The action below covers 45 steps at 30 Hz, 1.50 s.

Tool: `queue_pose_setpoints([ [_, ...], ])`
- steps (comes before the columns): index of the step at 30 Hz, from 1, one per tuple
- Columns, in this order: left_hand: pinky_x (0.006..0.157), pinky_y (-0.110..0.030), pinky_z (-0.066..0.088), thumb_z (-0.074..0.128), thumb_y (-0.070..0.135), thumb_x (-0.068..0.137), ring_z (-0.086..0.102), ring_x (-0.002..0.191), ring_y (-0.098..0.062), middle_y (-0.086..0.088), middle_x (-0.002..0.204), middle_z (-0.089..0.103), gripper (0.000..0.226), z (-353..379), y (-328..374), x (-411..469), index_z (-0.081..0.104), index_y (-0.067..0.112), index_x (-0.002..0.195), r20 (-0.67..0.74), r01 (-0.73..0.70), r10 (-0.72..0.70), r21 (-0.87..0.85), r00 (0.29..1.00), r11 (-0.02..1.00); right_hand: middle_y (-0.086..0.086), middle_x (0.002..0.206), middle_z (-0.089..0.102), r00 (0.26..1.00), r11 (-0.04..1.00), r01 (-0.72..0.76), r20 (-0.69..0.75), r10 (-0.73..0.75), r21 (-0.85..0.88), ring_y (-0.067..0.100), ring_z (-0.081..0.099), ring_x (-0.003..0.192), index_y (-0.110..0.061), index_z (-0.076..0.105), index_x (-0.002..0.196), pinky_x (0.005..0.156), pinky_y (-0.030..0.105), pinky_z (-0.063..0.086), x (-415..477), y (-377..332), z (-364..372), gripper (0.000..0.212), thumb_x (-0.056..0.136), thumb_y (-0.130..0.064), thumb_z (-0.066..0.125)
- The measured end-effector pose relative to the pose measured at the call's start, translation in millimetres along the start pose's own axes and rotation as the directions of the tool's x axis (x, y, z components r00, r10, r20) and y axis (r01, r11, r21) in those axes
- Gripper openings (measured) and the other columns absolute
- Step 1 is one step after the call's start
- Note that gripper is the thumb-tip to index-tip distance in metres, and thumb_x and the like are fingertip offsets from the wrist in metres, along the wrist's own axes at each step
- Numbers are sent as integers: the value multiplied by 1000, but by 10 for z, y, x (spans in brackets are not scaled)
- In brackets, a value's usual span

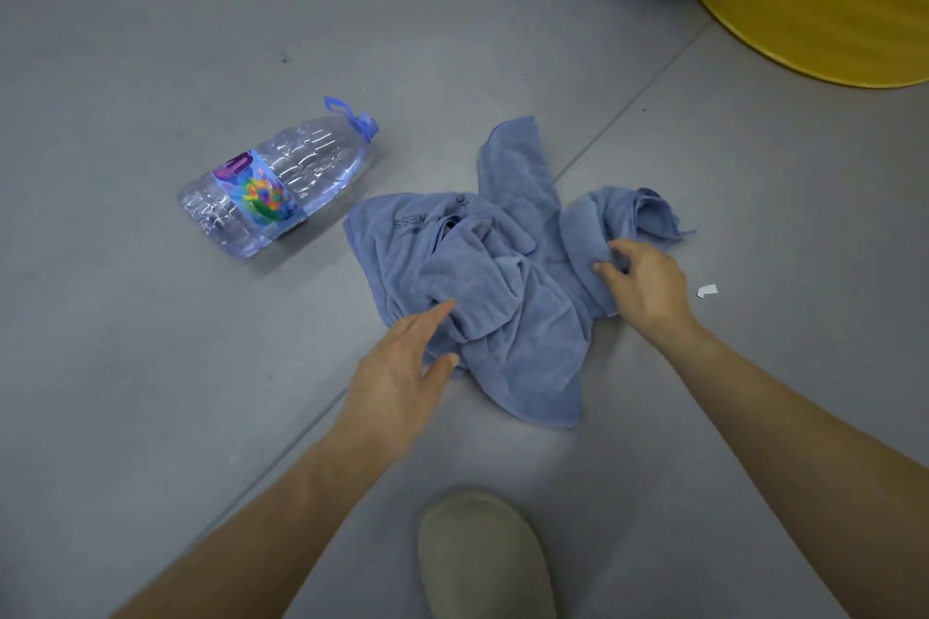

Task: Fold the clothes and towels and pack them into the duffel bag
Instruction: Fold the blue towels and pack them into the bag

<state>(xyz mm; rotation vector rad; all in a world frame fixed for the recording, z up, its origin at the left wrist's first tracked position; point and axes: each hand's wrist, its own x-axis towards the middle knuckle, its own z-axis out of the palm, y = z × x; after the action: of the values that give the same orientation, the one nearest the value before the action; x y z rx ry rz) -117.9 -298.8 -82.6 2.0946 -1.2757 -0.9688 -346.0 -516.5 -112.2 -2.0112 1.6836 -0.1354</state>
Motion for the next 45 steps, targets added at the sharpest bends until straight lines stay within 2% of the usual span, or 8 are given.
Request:
queue_pose_setpoints([
  [5, 97, -24, 47, 70, 21, 94, 59, 111, -6, 17, 124, 58, 49, -444, 244, -199, 56, 33, 139, -162, -70, 68, -10, 984, 997, -2, 67, 55, 991, 926, 130, -83, -107, 355, 14, 47, 61, -19, 55, 79, 61, 33, 40, -363, -794, -363, 21, 90, -33, 67],
  [10, 91, -23, 49, 67, 46, 89, 58, 107, -1, 19, 125, 60, 52, -1348, 598, -753, 55, 37, 139, -316, -92, 110, 71, 942, 993, -13, 67, 64, 905, 653, 187, 129, -404, 734, 0, 56, 62, -22, 67, 82, 61, 15, 43, -1080, -2228, -751, 14, 94, -15, 67],
  [17, 89, -18, 47, 75, 40, 84, 58, 106, 4, 28, 121, 58, 52, -2670, 859, -2084, 56, 46, 132, -620, 119, -170, -122, 766, 985, 6, 79, 72, 654, 520, -119, 461, -600, 846, 18, 67, 70, -11, 68, 90, 58, 27, 52, -2190, -3955, -1076, 16, 98, -24, 62],
  [25, 77, -25, 53, 67, 30, 92, 65, 85, 1, 19, 97, 70, 15, -3414, 854, -3301, 70, 38, 105, -816, 118, -301, -280, 493, 953, 11, 112, 74, 299, 635, 11, 604, -739, 772, 26, 72, 102, -11, 61, 126, 94, 41, 56, -3346, -4974, -1348, 42, 98, -42, 58],
  [30, 64, -36, 53, 65, 39, 94, 68, 71, -11, 12, 83, 73, 11, -3774, 693, -3678, 74, 33, 93, -775, 6, -370, -428, 512, 904, -4, 129, 65, 323, 626, 332, 538, -778, 706, 14, 72, 101, -38, 28, 153, 91, 42, 58, -3767, -5179, -1315, 104, 68, -57, 84],
  [35, 83, -51, 58, 64, 34, 96, 73, 84, -23, -3, 81, 75, 20, -3796, 560, -3763, 72, 22, 82, -706, -62, -462, -579, 536, 813, -17, 119, 60, 446, 503, 698, 240, -862, 509, 1, 64, 94, -40, 54, 127, 91, 33, 52, -4021, -5129, -1135, 45, 86, -40, 71],
  [38, 79, -45, 61, 66, 32, 96, 74, 88, -27, -9, 89, 76, 21, -3813, 550, -3810, 72, 14, 87, -614, -157, -579, -747, 536, 646, -16, 99, 60, 324, 315, 878, 37, -945, 361, 3, 57, 89, -35, 60, 101, 79, 30, 48, -4189, -5030, -1069, 15, 88, -38, 67],
  [45, 64, -27, 58, 61, 29, 100, 76, 84, -28, -11, 97, 77, 28, -3862, 616, -3937, 68, 3, 108, -528, -286, -618, -845, 583, 452, -22, 89, 68, 319, 333, 808, 114, -941, 486, -3, 62, 87, -32, 64, 100, 76, 15, 48, -4307, -5048, -1013, 19, 86, -41, 74],
])
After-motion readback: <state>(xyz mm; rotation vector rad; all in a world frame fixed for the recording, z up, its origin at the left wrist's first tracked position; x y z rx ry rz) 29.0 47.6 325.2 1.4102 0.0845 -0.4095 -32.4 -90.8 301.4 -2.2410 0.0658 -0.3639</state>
